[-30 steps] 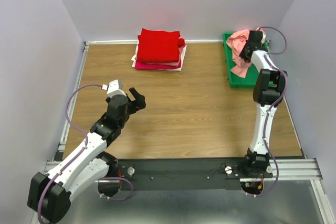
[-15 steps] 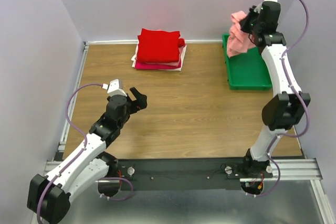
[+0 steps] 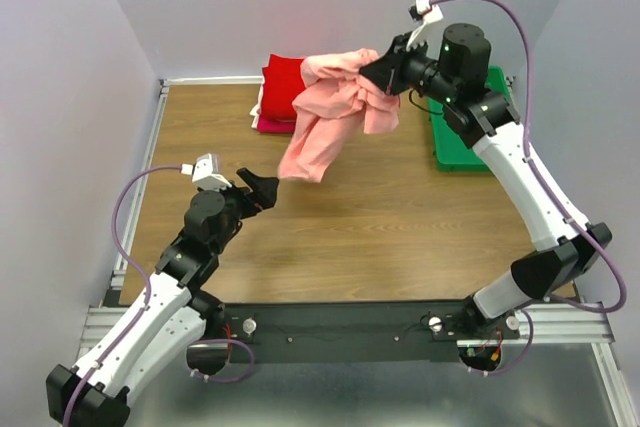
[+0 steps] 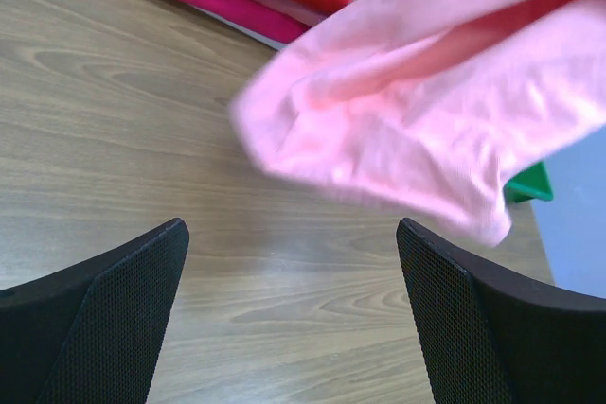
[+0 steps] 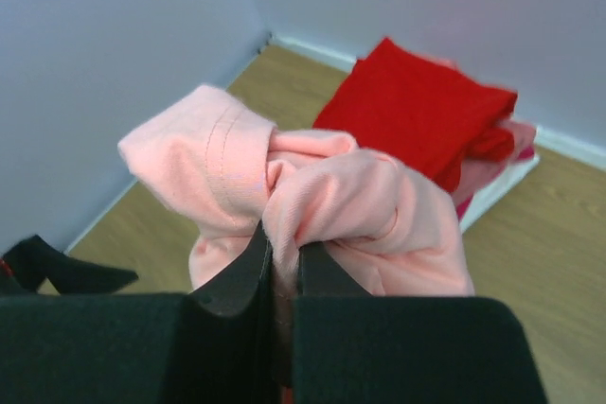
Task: Fold and stack the t-shirts
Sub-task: Move the tshirt to the center of the board, then flatten the tshirt out
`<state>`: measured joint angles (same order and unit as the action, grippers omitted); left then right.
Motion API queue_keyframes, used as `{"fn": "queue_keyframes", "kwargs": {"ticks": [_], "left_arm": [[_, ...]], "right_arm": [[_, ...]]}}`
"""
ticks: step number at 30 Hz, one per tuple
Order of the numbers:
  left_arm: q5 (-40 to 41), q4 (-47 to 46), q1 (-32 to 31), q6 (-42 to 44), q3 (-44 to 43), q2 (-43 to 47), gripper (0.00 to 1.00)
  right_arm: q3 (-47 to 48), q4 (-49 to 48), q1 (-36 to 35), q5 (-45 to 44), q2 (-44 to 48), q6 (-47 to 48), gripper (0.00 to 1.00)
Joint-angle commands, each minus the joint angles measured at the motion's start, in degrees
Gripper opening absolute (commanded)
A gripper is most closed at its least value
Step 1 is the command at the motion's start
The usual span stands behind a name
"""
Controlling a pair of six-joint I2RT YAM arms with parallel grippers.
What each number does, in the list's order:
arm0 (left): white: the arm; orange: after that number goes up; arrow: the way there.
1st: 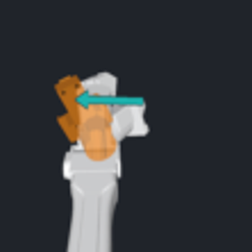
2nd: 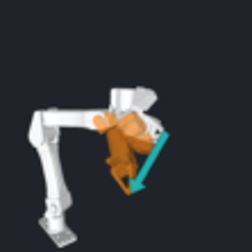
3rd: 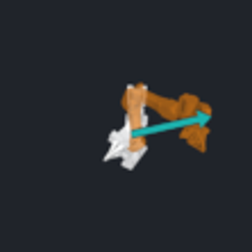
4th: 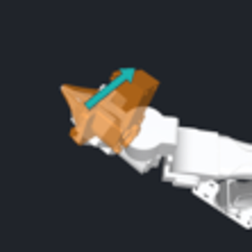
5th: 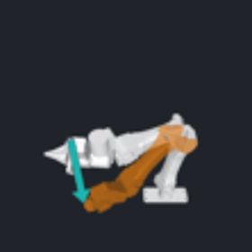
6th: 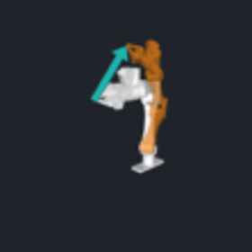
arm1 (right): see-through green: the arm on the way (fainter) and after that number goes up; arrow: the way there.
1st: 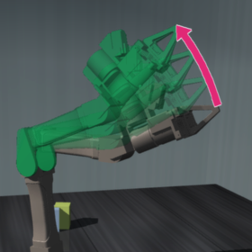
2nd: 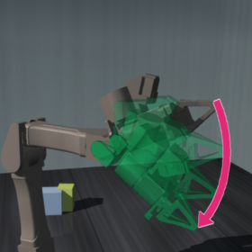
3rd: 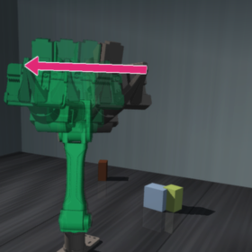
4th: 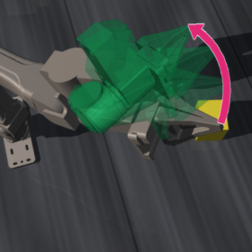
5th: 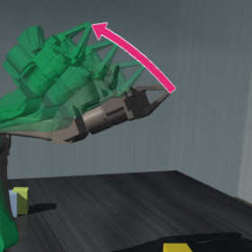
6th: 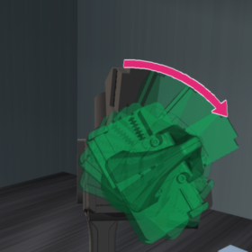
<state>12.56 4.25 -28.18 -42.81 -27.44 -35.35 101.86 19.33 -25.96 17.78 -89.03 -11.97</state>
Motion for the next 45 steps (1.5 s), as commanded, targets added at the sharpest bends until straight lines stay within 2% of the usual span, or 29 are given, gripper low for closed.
{"fn": "queue_keyframes", "kwargs": {"ticks": [1,7,8,9,10,11,13,14,15,17,21,28,30,35,41,43,45], "left_arm": [[-0.87,2.69,0.24,-2.45,0.72,2.21,0.99],[-0.87,3.66,0.24,-3.51,1.69,3.27,0.98],[-1.04,3.75,0.24,-3.42,1.69,3.27,0.98],[-1.13,4.09,0.24,-3.51,1.69,3.01,0.99],[-1.31,4.19,0.24,-3.51,1.69,2.49,0.98],[-1.39,4.19,0.32,-3.51,1.78,2.05,0.98],[-1.57,4.19,0.24,-3.69,2.13,0.21,0.98],[-1.66,4.19,0.24,-3.95,2.22,-0.67,0.98],[-1.83,4.19,0.32,-4.04,2.30,-2.68,0.98],[-2.18,4.45,0.24,-4.13,2.13,-4.98,0.98],[0.18,6.47,0.32,-5.71,0.55,-12.61,0.99],[6.51,10.87,1.20,-7.21,-3.58,-22.47,0.98],[4.68,7.45,2.51,-4.93,-3.15,-23.70,0.98],[-0.42,3.58,10.25,-0.88,-3.85,-31.43,0.98],[-4.20,2.87,11.40,1.50,-7.45,-41.45,0.98],[-5.52,2.43,11.40,1.67,-7.98,-43.65,0.94],[-7.19,0.85,11.40,2.46,-8.15,-45.32,0.84]], "right_arm": [[-11.19,-0.44,0.29,-0.45,4.81,-3.49,0.02],[-33.46,-1.58,0.29,-8.62,11.51,-9.12,0.17],[-38.62,-1.58,0.29,-10.82,12.12,-10.08,0.34],[-40.76,-1.49,0.29,-13.53,12.48,-10.96,0.46],[-42.87,-1.49,0.29,-20.09,12.74,-12.54,0.55],[-44.54,-1.40,0.29,-23.29,13.35,-13.08,0.70],[-48.15,-0.79,0.29,-30.68,14.15,-14.22,0.83],[-48.95,0.52,0.29,-33.05,14.85,-14.92,1.00],[-50.35,1.23,0.29,-36.29,15.03,-15.88,1.00],[-51.50,2.37,0.29,-37.46,15.29,-16.24,1.00],[-54.92,3.34,0.29,-35.19,17.48,-17.65,1.00],[-63.62,4.75,0.29,-34.04,28.64,-23.01,1.00],[-66.44,5.01,0.29,-32.90,31.72,-23.80,1.00],[-69.60,6.59,0.38,-31.41,35.76,-25.91,1.00],[-72.59,7.30,0.29,-29.91,39.72,-27.93,1.00],[-73.47,7.39,0.29,-29.47,41.04,-28.64,1.00],[-74.00,7.47,0.29,-29.91,41.83,-28.99,1.00]]}}
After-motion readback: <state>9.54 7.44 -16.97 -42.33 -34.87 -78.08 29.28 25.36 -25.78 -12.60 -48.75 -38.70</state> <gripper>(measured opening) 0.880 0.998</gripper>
